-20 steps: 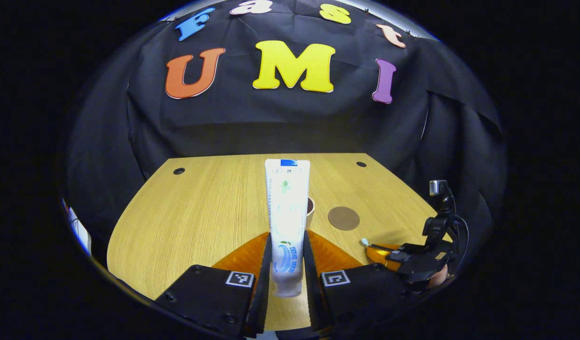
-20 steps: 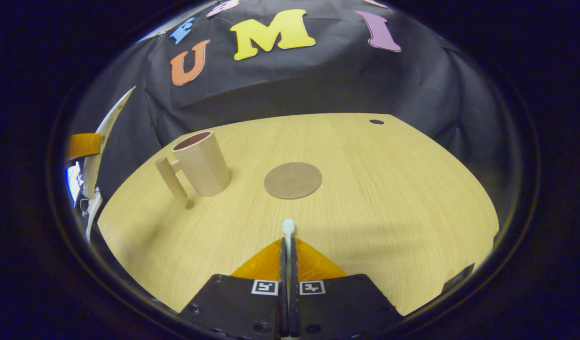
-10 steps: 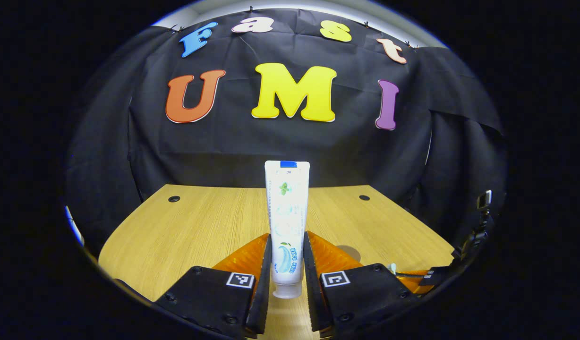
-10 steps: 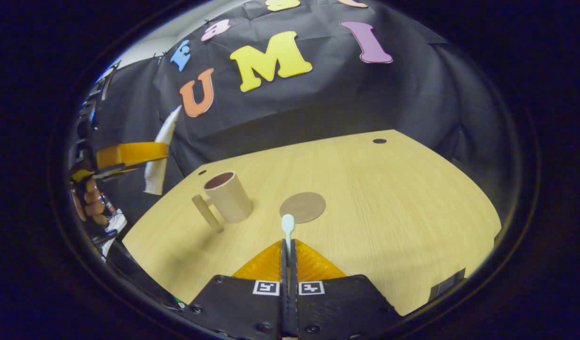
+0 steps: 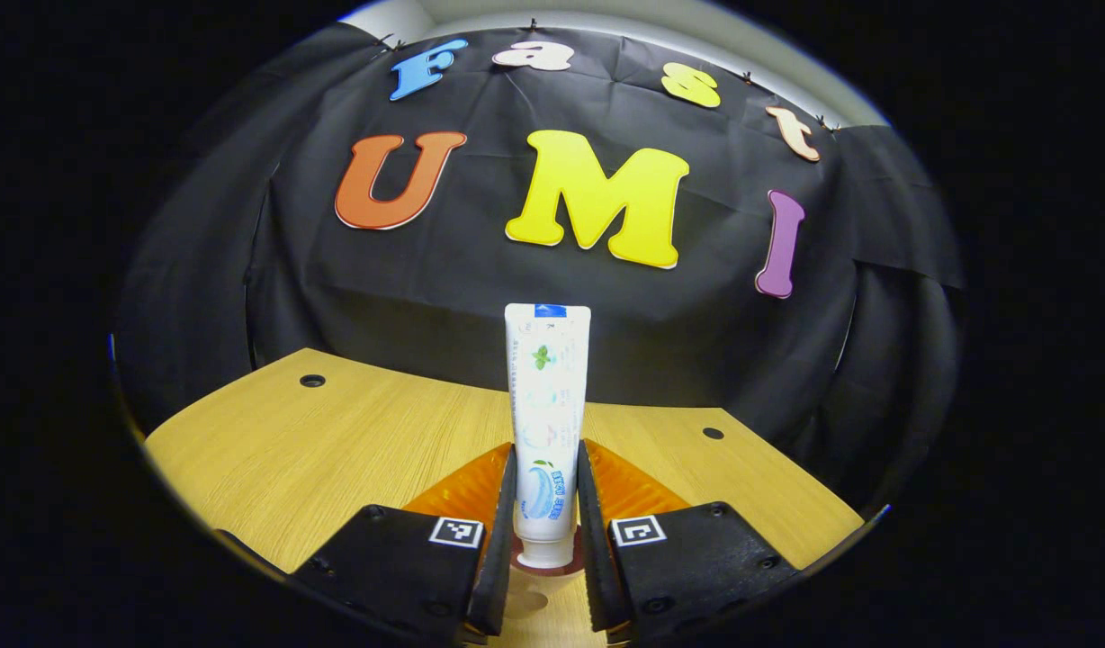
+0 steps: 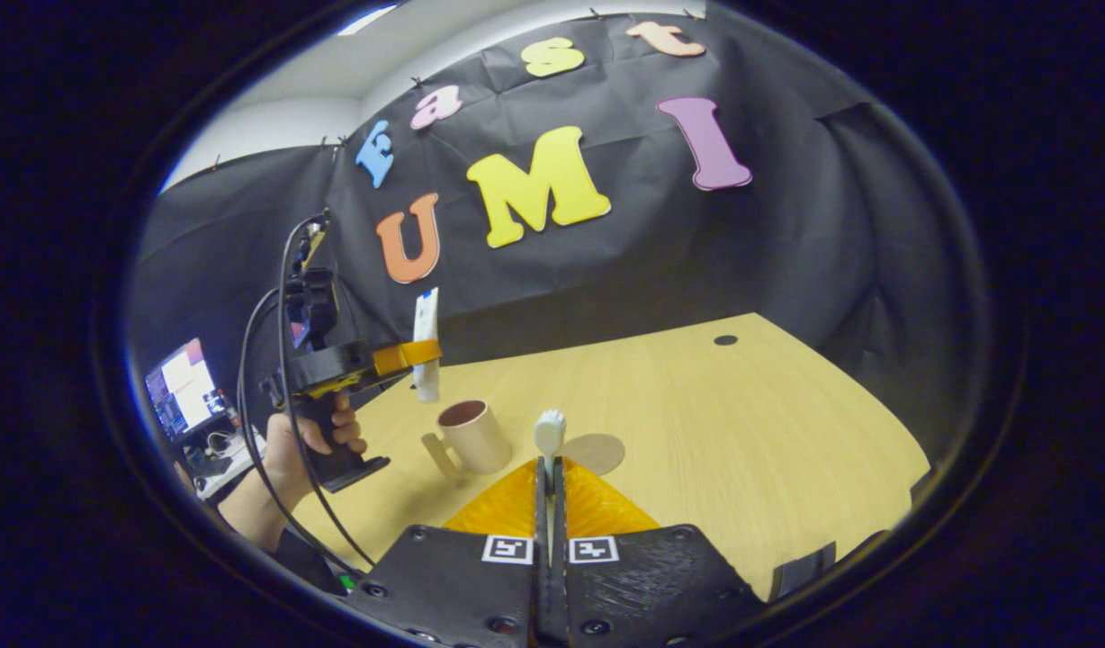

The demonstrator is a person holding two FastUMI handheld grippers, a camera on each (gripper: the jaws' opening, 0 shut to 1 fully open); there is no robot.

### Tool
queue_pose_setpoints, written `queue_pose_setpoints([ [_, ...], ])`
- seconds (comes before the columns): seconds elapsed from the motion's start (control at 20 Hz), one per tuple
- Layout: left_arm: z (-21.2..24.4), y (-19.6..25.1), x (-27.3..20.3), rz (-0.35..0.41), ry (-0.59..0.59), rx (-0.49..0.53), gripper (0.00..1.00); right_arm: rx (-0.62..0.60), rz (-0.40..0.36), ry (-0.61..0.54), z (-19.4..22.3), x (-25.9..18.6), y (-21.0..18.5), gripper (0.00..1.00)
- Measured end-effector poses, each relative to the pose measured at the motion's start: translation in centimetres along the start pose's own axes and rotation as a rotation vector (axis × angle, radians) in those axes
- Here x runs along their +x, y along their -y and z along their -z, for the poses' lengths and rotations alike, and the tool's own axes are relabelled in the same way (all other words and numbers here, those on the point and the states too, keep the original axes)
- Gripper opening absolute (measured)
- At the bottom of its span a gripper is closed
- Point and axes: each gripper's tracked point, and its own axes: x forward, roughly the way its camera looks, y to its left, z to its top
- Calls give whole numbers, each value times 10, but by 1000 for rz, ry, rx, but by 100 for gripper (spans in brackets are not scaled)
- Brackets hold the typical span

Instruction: Put the toothbrush and toothpaste on the desktop into the cup, then pick up the cup and place it on the coaster on the desktop.

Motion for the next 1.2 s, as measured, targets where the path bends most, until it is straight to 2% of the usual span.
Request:
queue_pose_setpoints([
  [0.35,11,0,12,-9,-7,-5,39,-22,-2,16,-7,-5,0,0],
  [0.8,29,-1,16,-2,-74,-29,47,-18,6,7,-3,-3,0,0],
  [0.95,22,1,11,5,-50,-18,49,-29,8,12,-3,-4,0,0],
  [1.05,16,2,7,7,-38,-4,61,-37,0,8,-2,-3,-3,0],
  [1.1,20,0,4,-3,-50,10,82,-42,-7,4,-1,-2,-4,0],
  [1.2,16,-7,-2,-30,-42,35,99,-60,-29,-4,-1,-1,-9,0],
])
